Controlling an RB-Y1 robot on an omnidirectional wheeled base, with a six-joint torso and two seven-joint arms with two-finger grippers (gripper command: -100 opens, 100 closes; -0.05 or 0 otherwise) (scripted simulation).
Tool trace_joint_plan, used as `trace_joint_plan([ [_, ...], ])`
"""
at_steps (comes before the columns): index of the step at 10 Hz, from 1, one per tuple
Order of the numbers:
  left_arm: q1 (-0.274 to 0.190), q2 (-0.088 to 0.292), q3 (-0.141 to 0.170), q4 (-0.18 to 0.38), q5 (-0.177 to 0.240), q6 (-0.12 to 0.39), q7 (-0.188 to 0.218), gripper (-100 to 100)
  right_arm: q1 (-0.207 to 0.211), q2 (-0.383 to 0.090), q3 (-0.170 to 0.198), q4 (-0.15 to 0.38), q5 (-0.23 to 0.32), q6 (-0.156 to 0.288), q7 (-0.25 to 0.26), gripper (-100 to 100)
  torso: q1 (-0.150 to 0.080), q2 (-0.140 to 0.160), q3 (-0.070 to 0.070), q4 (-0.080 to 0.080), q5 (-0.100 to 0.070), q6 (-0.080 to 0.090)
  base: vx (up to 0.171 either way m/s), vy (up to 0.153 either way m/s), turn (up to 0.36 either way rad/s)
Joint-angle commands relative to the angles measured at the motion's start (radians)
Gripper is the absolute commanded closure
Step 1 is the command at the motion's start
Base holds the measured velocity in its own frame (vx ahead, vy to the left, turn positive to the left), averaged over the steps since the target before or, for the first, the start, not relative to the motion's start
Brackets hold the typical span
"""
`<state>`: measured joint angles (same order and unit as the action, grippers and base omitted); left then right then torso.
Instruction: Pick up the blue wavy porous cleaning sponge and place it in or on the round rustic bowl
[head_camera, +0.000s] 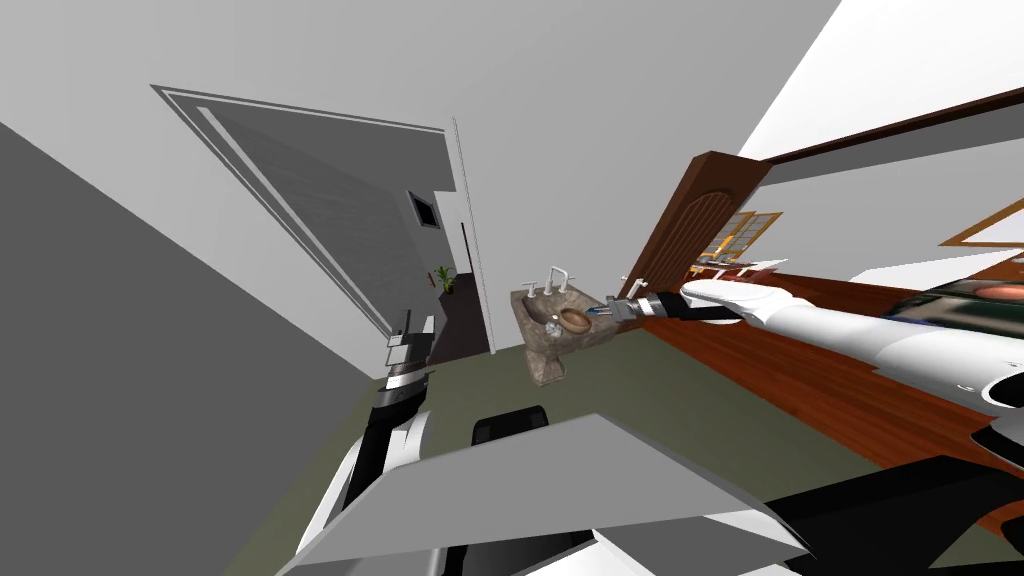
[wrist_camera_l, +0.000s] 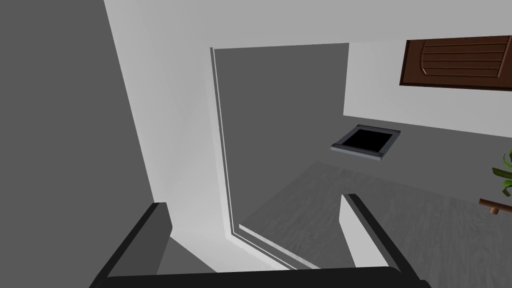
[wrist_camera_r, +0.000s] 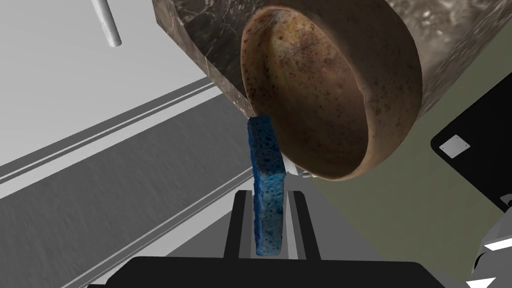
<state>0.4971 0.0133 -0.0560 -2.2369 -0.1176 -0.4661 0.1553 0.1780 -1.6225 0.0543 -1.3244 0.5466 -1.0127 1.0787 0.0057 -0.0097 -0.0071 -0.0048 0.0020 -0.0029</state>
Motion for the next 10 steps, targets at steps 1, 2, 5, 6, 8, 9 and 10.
trace_joint_plan([
  [1, 0.0, 0.0, 0.0, 0.0, 0.0, 0.0, 0.0, 0, -0.003, -0.044, 0.033, -0.008, 0.02, 0.016, -0.05, 100, 0.0, 0.0, 0.0, 0.0, 0.0, 0.0, 0.053, 0.063, 0.048],
  [2, 0.0, 0.0, 0.0, 0.0, 0.0, 0.0, 0.0, 0, -0.003, -0.044, 0.033, -0.008, 0.02, 0.016, -0.063, 100, 0.001, -0.001, 0.0, 0.0, 0.0, 0.0, 0.047, 0.051, 0.024],
  [5, 0.0, 0.0, 0.0, 0.0, 0.0, 0.0, 0.0, 0, -0.009, -0.123, 0.091, -0.02, 0.053, 0.044, -0.156, 100, 0.001, 0.0, 0.0, 0.0, 0.0, 0.0, 0.046, 0.058, 0.048],
  [6, 0.0, 0.0, 0.0, 0.0, 0.0, 0.0, 0.0, 0, -0.009, -0.123, 0.091, -0.02, 0.053, 0.044, -0.166, 100, 0.001, -0.001, -0.001, 0.0, 0.0, 0.0, 0.05, 0.045, 0.014],
  [8, 0.0, 0.0, 0.0, 0.0, 0.0, 0.0, 0.0, 0, -0.012, -0.167, 0.122, -0.027, 0.071, 0.061, -0.225, 100, 0.0, 0.0, 0.0, 0.0, 0.0, 0.001, 0.041, 0.049, 0.033],
  [9, 0.0, 0.0, 0.0, 0.0, 0.0, 0.0, 0.0, 0, -0.013, -0.185, 0.135, -0.029, 0.078, 0.068, -0.249, 100, 0.0, 0.0, 0.0, 0.0, 0.0, 0.001, 0.043, 0.053, 0.042],
  [10, 0.0, 0.0, 0.0, 0.0, 0.0, 0.0, 0.0, 0, -0.014, -0.202, 0.147, -0.032, 0.084, 0.074, -0.271, 100, 0.0, 0.0, 0.0, 0.0, 0.0, 0.001, 0.041, 0.047, 0.035],
])
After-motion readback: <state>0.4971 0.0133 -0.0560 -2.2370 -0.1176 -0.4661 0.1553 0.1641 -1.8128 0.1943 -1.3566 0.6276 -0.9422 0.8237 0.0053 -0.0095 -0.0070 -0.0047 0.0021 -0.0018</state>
